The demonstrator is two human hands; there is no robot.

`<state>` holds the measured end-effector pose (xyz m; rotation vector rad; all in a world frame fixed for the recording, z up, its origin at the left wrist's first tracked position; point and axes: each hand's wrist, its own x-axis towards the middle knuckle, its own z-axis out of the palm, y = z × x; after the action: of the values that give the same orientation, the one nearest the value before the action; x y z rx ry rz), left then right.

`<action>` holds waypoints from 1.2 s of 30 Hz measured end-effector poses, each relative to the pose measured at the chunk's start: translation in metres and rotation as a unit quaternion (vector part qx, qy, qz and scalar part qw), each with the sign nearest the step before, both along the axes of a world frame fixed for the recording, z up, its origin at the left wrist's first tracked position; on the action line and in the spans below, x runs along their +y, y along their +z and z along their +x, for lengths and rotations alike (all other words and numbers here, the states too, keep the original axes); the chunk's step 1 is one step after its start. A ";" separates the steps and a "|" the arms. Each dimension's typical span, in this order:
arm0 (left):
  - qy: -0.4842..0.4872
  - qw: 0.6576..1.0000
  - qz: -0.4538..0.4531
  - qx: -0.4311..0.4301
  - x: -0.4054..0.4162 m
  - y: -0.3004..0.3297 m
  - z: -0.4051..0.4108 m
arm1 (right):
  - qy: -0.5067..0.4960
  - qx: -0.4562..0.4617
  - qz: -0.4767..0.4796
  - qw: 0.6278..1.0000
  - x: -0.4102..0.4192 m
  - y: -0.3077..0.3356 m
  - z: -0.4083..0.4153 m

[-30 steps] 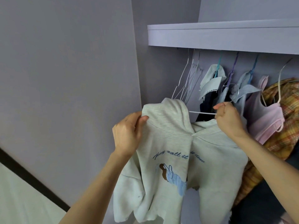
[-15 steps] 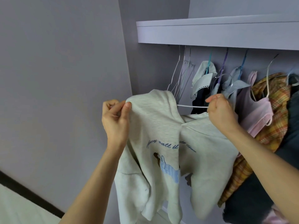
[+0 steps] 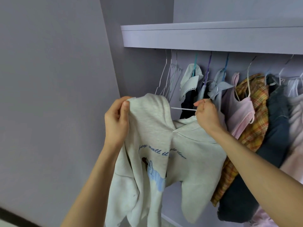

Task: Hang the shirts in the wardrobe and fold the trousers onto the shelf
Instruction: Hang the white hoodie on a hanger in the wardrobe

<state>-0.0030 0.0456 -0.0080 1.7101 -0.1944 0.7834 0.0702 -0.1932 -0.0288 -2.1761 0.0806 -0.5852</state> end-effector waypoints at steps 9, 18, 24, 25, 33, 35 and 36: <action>-0.047 0.965 0.247 0.071 0.025 -0.009 -0.019 | -0.002 0.031 -0.147 0.989 -0.013 0.012 0.000; -0.032 0.922 0.351 0.162 0.028 -0.033 -0.022 | 0.035 -0.014 -0.248 0.968 -0.001 0.005 -0.017; 0.076 0.897 0.422 0.104 0.015 -0.034 -0.025 | 0.077 -0.023 -0.321 0.944 0.023 -0.002 -0.042; 0.059 0.885 0.458 0.059 0.003 -0.032 -0.025 | 0.114 -0.010 -0.368 0.923 0.037 -0.010 -0.048; 0.055 0.939 0.331 0.077 0.027 -0.052 -0.031 | 0.047 0.040 -0.181 0.982 0.014 -0.035 -0.047; 0.018 0.937 0.333 0.101 0.017 -0.056 -0.031 | 0.056 0.029 -0.154 0.986 0.024 -0.039 -0.050; 0.001 0.934 0.336 0.125 0.014 -0.058 -0.029 | 0.059 0.028 -0.143 0.988 0.029 -0.041 -0.051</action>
<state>-0.0324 0.0601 -0.0664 2.4375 -0.3087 0.5145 0.0187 -0.1643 -0.0697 -2.4567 -0.1078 -0.4931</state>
